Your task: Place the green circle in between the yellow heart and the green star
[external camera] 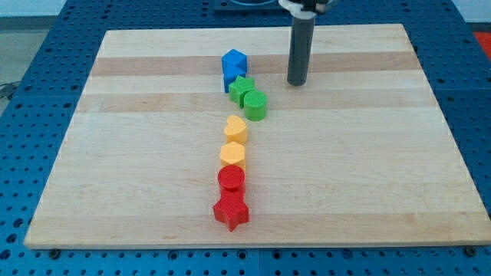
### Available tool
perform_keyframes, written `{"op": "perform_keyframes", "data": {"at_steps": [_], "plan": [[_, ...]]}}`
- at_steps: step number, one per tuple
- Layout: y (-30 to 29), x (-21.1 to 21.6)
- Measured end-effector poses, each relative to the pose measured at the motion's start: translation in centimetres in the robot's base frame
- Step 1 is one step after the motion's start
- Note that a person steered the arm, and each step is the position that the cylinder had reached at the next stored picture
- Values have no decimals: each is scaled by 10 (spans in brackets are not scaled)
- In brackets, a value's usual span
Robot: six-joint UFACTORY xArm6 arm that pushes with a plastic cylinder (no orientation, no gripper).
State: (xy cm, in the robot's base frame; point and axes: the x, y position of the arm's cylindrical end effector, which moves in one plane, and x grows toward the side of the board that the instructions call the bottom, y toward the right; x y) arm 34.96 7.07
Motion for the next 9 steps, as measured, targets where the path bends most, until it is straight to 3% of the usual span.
{"op": "perform_keyframes", "data": {"at_steps": [2, 5, 9], "plan": [[-16, 34], [-28, 30], [-59, 70]]}}
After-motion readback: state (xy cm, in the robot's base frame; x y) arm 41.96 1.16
